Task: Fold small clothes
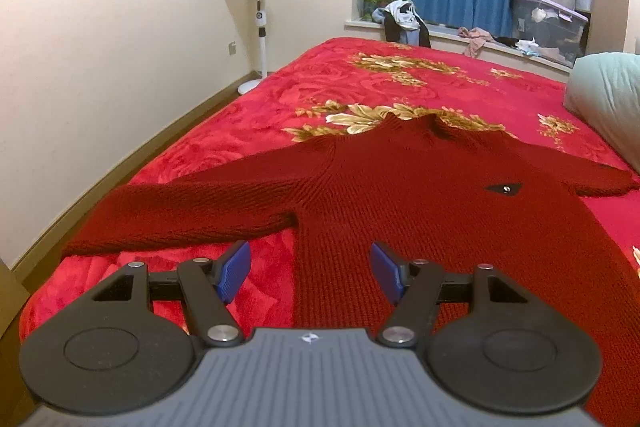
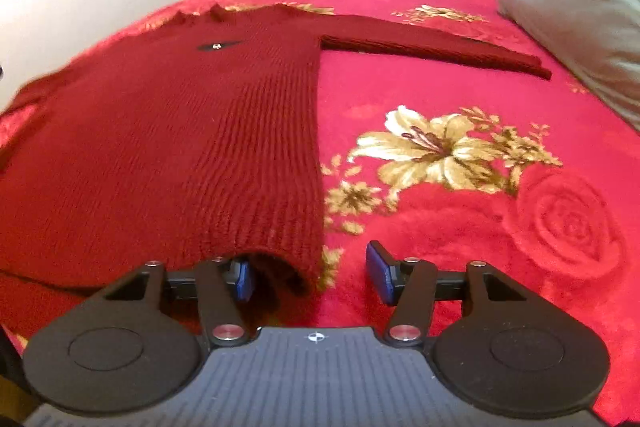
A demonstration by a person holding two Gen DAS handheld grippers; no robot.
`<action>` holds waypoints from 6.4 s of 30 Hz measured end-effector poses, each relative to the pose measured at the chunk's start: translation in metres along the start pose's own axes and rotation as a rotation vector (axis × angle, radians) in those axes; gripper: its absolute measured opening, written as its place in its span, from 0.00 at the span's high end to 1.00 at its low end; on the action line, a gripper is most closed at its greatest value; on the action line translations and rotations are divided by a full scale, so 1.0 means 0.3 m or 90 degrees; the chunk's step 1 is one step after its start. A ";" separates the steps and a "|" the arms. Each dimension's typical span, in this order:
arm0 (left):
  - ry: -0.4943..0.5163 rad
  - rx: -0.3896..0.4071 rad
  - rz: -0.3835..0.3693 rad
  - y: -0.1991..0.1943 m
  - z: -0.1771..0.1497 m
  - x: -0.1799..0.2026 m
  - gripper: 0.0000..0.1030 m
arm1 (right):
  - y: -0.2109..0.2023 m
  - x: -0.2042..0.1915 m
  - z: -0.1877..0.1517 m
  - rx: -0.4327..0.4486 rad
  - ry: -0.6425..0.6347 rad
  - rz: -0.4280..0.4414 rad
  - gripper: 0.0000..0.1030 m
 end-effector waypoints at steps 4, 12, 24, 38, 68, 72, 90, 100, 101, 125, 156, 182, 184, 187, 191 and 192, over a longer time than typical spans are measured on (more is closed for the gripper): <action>0.012 0.001 -0.001 -0.001 -0.004 0.009 0.31 | -0.010 0.031 0.017 0.014 0.033 0.017 0.46; 0.017 -0.004 -0.001 0.008 -0.008 0.009 0.31 | -0.060 0.072 0.043 0.066 0.088 0.063 0.46; 0.023 -0.015 0.005 0.025 -0.018 0.004 0.30 | -0.021 0.024 0.069 0.033 -0.002 0.021 0.48; 0.038 -0.016 0.011 0.037 -0.026 0.020 0.30 | 0.035 0.088 0.018 -0.050 0.072 0.032 0.75; 0.050 -0.013 0.017 0.036 -0.033 0.011 0.30 | 0.044 0.101 0.028 -0.055 0.132 0.087 0.89; 0.048 -0.015 0.017 0.033 -0.035 0.005 0.30 | -0.048 0.099 0.057 -0.008 0.090 0.073 0.93; 0.085 -0.158 -0.030 0.081 -0.150 -0.031 0.30 | 0.049 0.121 0.048 -0.096 0.082 0.028 0.57; 0.089 -0.158 -0.036 0.078 -0.150 -0.020 0.29 | -0.017 0.089 0.072 -0.083 0.035 -0.021 0.83; 0.088 -0.157 -0.038 0.075 -0.149 -0.018 0.29 | -0.013 0.100 0.081 -0.071 0.028 -0.047 0.83; -0.026 -0.011 -0.050 0.008 -0.021 -0.027 0.34 | -0.058 0.042 0.224 0.156 0.046 -0.059 0.60; -0.022 0.011 0.022 0.077 0.058 -0.033 0.30 | -0.084 -0.007 0.367 0.178 0.065 -0.096 0.59; -0.514 -0.060 0.130 0.415 0.215 -0.825 0.56 | 0.176 -0.097 0.630 0.169 0.006 0.032 0.71; -0.558 -0.071 0.146 0.445 0.208 -0.853 0.56 | 0.194 -0.098 0.621 0.156 -0.007 0.026 0.71; -0.582 -0.082 0.176 0.481 0.202 -0.876 0.56 | 0.235 -0.105 0.607 0.119 -0.006 0.030 0.71; -0.603 -0.076 0.210 0.506 0.200 -0.890 0.58 | 0.315 -0.113 0.572 0.044 -0.006 0.031 0.71; -0.607 -0.070 0.217 0.507 0.200 -0.894 0.58 | 0.330 -0.110 0.556 0.025 -0.004 0.036 0.71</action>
Point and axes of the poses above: each gripper's, at about its wrist camera, not at the fingertips, and y roughly the way its jaws point, x to its right, z to its top, the point moved 2 cm from there along y, roughly the way its jaws point, and after that the axes turned 15 degrees about -y, right-handed, at the moved point
